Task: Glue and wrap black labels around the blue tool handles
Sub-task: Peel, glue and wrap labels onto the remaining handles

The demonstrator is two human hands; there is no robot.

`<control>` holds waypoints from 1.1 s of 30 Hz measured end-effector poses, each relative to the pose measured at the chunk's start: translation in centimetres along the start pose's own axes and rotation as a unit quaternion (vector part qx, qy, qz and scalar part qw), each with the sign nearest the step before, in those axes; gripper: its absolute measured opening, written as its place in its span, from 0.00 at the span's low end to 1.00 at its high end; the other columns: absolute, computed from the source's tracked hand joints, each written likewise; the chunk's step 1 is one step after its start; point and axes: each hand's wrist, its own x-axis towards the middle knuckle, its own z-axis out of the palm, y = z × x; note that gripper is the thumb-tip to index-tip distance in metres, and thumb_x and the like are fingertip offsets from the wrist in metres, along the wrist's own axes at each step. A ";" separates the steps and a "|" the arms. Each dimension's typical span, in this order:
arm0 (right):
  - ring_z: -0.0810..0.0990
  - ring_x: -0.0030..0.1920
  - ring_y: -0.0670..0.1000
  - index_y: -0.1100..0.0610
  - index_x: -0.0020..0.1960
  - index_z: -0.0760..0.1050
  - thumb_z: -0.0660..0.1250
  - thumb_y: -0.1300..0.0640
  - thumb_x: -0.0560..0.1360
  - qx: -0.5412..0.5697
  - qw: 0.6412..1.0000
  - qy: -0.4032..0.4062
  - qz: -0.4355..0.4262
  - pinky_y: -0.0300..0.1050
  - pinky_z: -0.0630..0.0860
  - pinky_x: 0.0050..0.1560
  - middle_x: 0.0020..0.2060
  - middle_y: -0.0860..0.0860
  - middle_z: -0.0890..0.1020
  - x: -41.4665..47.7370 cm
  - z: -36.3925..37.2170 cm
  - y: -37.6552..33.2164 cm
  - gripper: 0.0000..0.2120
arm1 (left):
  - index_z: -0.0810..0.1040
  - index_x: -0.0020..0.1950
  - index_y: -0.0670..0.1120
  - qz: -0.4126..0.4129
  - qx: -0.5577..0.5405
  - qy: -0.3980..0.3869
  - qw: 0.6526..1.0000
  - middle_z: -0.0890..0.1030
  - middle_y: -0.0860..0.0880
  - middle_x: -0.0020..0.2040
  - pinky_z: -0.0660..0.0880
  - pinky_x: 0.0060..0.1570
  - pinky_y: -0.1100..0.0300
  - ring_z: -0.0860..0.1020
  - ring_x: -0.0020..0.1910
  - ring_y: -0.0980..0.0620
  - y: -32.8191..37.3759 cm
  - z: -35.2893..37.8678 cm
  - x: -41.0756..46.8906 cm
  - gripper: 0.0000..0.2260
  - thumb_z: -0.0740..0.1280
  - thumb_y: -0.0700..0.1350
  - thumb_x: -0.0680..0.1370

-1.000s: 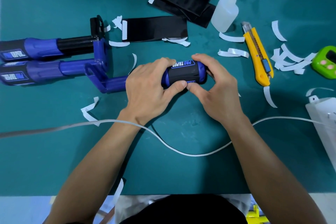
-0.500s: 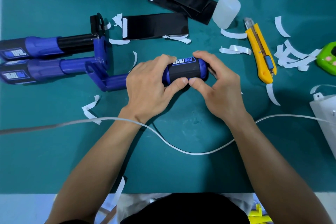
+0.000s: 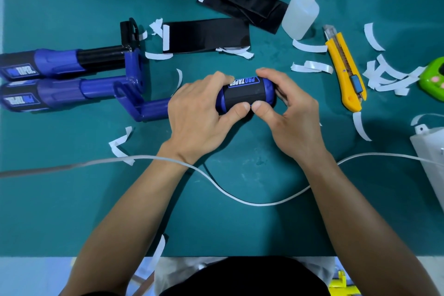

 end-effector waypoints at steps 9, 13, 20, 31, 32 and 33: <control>0.80 0.64 0.45 0.50 0.68 0.78 0.73 0.62 0.74 0.021 1.000 0.012 0.009 0.38 0.73 0.67 0.62 0.38 0.81 -0.1 0.2 -0.2 0.23 | 0.76 0.53 0.55 -0.035 -0.001 0.018 0.999 0.83 0.57 0.42 0.65 0.46 0.60 0.76 0.42 0.56 0.8 0.0 0.2 0.17 0.72 0.62 0.71; 0.80 0.65 0.45 0.49 0.68 0.79 0.73 0.62 0.74 0.030 0.999 0.019 0.012 0.40 0.74 0.67 0.62 0.38 0.82 -0.1 0.3 -0.2 0.24 | 0.76 0.53 0.56 -0.045 -0.003 0.013 0.999 0.82 0.58 0.40 0.64 0.45 0.62 0.76 0.41 0.56 1.0 -0.1 0.3 0.16 0.72 0.62 0.71; 0.80 0.66 0.46 0.47 0.67 0.79 0.73 0.62 0.74 0.053 0.998 0.029 0.017 0.46 0.75 0.69 0.63 0.38 0.82 -0.2 0.5 0.0 0.24 | 0.78 0.52 0.54 -0.056 -0.010 0.007 0.998 0.82 0.58 0.41 0.65 0.45 0.61 0.76 0.40 0.56 1.3 -0.3 0.4 0.16 0.71 0.62 0.72; 0.80 0.66 0.46 0.43 0.66 0.79 0.70 0.62 0.75 0.078 0.996 0.041 0.028 0.53 0.76 0.70 0.63 0.37 0.82 -0.1 0.7 0.2 0.23 | 0.78 0.52 0.53 -0.060 -0.026 0.002 0.998 0.81 0.58 0.40 0.68 0.45 0.57 0.76 0.39 0.55 1.6 -0.5 0.5 0.14 0.71 0.60 0.73; 0.80 0.66 0.46 0.42 0.66 0.79 0.70 0.62 0.75 0.082 0.995 0.043 0.028 0.53 0.76 0.70 0.62 0.38 0.83 -0.1 0.8 0.2 0.23 | 0.78 0.51 0.53 -0.059 -0.026 0.002 0.998 0.81 0.58 0.40 0.68 0.45 0.57 0.76 0.39 0.54 1.6 -0.5 0.5 0.14 0.71 0.60 0.73; 0.80 0.66 0.46 0.41 0.65 0.79 0.70 0.63 0.75 0.089 0.995 0.045 0.029 0.53 0.75 0.70 0.62 0.38 0.83 -0.1 0.8 0.1 0.23 | 0.78 0.51 0.53 -0.059 -0.026 0.002 0.998 0.81 0.58 0.39 0.68 0.45 0.57 0.76 0.38 0.54 1.6 -0.5 0.5 0.14 0.71 0.60 0.73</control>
